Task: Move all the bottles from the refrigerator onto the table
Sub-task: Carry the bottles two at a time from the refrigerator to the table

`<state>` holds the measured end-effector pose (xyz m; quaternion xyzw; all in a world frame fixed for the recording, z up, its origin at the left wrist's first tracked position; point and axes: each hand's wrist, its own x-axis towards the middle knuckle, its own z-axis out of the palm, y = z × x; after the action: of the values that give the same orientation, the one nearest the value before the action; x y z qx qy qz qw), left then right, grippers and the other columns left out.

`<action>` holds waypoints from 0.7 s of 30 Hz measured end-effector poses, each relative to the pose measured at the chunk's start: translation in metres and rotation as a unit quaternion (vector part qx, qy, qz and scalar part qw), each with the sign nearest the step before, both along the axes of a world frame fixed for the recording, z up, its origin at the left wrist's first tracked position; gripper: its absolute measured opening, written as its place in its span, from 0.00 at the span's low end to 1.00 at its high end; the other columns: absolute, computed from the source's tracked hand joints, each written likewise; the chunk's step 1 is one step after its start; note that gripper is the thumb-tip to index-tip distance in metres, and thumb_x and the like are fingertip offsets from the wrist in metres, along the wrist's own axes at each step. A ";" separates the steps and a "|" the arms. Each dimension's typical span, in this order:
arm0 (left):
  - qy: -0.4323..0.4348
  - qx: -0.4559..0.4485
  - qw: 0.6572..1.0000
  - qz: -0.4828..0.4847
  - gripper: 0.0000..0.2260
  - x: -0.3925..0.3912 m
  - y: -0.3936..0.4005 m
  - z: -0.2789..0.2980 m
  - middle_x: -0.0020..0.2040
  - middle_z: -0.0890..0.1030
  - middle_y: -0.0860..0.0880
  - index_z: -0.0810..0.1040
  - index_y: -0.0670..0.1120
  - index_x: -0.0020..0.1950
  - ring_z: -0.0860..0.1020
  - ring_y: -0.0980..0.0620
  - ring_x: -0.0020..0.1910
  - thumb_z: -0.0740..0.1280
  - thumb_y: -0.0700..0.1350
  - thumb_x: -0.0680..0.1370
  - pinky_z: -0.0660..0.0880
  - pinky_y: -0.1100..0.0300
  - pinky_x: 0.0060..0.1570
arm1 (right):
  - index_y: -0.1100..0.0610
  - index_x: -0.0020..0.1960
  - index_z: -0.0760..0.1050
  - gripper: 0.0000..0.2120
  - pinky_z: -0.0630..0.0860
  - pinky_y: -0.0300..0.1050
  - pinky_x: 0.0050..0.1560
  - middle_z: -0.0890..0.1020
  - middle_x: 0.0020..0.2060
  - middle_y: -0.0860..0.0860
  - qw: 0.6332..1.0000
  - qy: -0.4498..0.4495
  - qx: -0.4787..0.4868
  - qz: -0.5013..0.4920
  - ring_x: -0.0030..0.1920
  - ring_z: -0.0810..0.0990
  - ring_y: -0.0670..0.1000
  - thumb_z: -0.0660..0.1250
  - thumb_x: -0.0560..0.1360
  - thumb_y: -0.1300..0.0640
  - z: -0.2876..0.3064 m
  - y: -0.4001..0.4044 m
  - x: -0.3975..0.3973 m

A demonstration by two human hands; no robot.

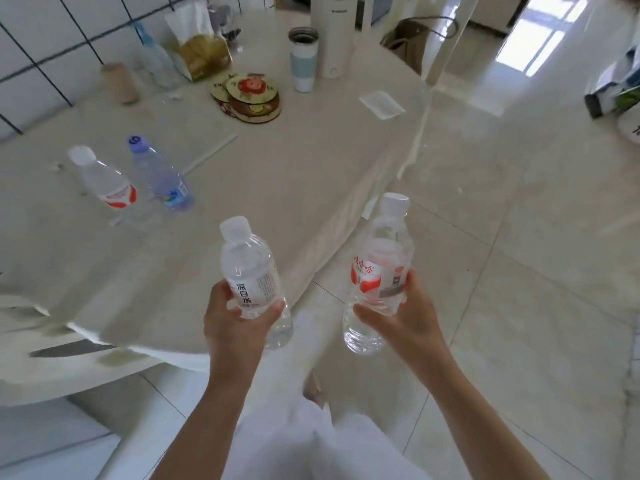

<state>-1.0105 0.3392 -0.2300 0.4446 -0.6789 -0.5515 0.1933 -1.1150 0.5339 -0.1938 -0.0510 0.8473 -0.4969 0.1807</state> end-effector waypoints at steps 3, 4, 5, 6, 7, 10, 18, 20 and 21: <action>0.011 -0.007 0.999 0.036 0.25 -0.025 -0.029 -0.002 0.49 0.82 0.49 0.75 0.47 0.54 0.82 0.45 0.48 0.82 0.42 0.62 0.79 0.51 0.47 | 0.50 0.57 0.71 0.28 0.77 0.48 0.53 0.81 0.47 0.44 0.999 0.000 0.005 0.032 0.49 0.81 0.46 0.80 0.62 0.56 0.001 -0.036 -0.035; 0.013 -0.012 0.999 0.049 0.25 -0.031 -0.037 -0.003 0.49 0.82 0.49 0.75 0.45 0.54 0.82 0.45 0.48 0.82 0.42 0.62 0.79 0.52 0.46 | 0.50 0.57 0.71 0.28 0.77 0.47 0.52 0.81 0.47 0.44 0.999 0.000 0.005 0.041 0.49 0.81 0.46 0.80 0.62 0.57 0.001 -0.046 -0.045; 0.015 -0.014 0.998 0.061 0.24 -0.035 -0.043 -0.004 0.48 0.82 0.48 0.76 0.44 0.54 0.82 0.45 0.47 0.82 0.42 0.62 0.78 0.54 0.45 | 0.50 0.57 0.71 0.28 0.76 0.45 0.51 0.81 0.47 0.44 0.999 -0.001 0.005 0.050 0.49 0.80 0.45 0.80 0.62 0.57 0.002 -0.055 -0.053; 0.019 -0.013 0.997 0.074 0.24 -0.041 -0.050 -0.006 0.48 0.81 0.48 0.76 0.44 0.53 0.82 0.45 0.47 0.82 0.41 0.62 0.78 0.54 0.44 | 0.50 0.57 0.71 0.27 0.76 0.43 0.50 0.81 0.48 0.45 0.998 -0.001 0.005 0.061 0.49 0.80 0.45 0.80 0.62 0.58 0.002 -0.065 -0.063; 0.022 -0.011 0.996 0.087 0.24 -0.046 -0.056 -0.007 0.48 0.81 0.48 0.76 0.44 0.53 0.82 0.45 0.46 0.82 0.41 0.62 0.79 0.57 0.43 | 0.50 0.56 0.71 0.27 0.75 0.41 0.48 0.81 0.48 0.45 0.998 -0.001 0.007 0.070 0.49 0.80 0.44 0.80 0.62 0.58 0.003 -0.075 -0.072; 0.025 -0.004 0.993 0.118 0.24 -0.062 -0.071 -0.010 0.47 0.81 0.49 0.76 0.44 0.54 0.82 0.55 0.43 0.81 0.39 0.63 0.76 0.69 0.37 | 0.49 0.53 0.69 0.26 0.72 0.37 0.44 0.80 0.46 0.45 0.995 0.001 0.014 0.102 0.47 0.79 0.42 0.80 0.62 0.59 0.002 -0.104 -0.101; 0.018 0.002 0.980 0.197 0.24 -0.126 -0.115 -0.013 0.45 0.81 0.58 0.75 0.49 0.53 0.80 0.67 0.38 0.81 0.37 0.63 0.79 0.62 0.40 | 0.46 0.49 0.67 0.27 0.74 0.43 0.47 0.77 0.41 0.43 0.983 -0.005 0.013 0.182 0.44 0.77 0.45 0.79 0.61 0.62 -0.016 -0.193 -0.190; 0.003 -0.004 0.977 0.211 0.24 -0.147 -0.130 -0.014 0.45 0.81 0.58 0.75 0.49 0.53 0.81 0.65 0.39 0.81 0.38 0.63 0.78 0.56 0.44 | 0.47 0.51 0.67 0.27 0.73 0.40 0.46 0.77 0.42 0.42 0.977 -0.007 0.018 0.213 0.44 0.77 0.44 0.79 0.62 0.61 -0.015 -0.216 -0.215; -0.007 -0.010 0.976 0.215 0.24 -0.160 -0.138 -0.015 0.45 0.81 0.59 0.75 0.49 0.53 0.81 0.63 0.40 0.81 0.39 0.63 0.78 0.55 0.45 | 0.48 0.52 0.67 0.27 0.72 0.36 0.44 0.77 0.42 0.42 0.973 -0.006 0.019 0.229 0.44 0.77 0.43 0.79 0.62 0.61 -0.015 -0.228 -0.228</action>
<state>-1.1705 0.2009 -0.2454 0.5821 -0.5740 -0.4871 0.3072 -1.3435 0.3058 -0.2085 -0.2375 0.8214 -0.4262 0.2954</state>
